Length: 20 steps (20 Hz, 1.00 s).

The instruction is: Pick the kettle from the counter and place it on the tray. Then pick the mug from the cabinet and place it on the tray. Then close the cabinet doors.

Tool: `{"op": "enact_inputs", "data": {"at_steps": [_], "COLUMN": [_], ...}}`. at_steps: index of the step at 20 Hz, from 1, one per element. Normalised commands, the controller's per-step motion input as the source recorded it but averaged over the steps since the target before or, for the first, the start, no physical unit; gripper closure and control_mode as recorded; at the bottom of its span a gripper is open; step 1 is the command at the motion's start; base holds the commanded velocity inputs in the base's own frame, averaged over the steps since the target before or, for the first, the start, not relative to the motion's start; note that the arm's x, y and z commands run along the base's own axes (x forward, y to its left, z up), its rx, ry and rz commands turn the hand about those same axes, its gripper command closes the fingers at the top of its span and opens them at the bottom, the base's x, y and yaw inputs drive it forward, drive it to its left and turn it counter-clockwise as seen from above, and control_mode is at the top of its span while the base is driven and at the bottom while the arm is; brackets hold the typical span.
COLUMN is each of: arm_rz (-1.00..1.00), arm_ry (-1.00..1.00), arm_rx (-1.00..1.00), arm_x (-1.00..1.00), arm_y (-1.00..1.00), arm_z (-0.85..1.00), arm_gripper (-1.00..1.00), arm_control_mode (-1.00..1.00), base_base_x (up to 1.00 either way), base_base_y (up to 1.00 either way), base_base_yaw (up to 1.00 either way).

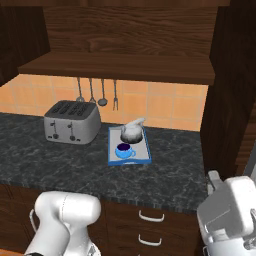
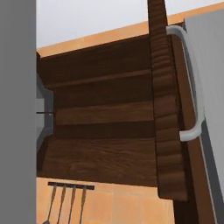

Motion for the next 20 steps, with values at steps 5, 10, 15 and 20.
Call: {"op": "enact_inputs", "data": {"at_steps": [5,10,15,20], "arm_rz": [0.0,0.0,0.0,0.0], "arm_ry": [-0.1,-0.03,0.07,0.13], "arm_rx": [0.13,0.05,0.01,0.01], "arm_x": [-0.05,0.0,-0.01,0.15], "arm_y": [-0.5,-0.36,-0.41,-0.28], "arm_z": [0.22,0.42,0.07,-0.07], "arm_gripper": [1.0,1.0,1.0,1.0], "arm_control_mode": [-1.0,-1.0,-1.0,-1.0], "base_base_x": [0.0,0.0,0.0,0.0], "base_base_y": [0.0,0.0,0.0,0.0], "base_base_yaw": [0.0,0.0,0.0,0.0]}}
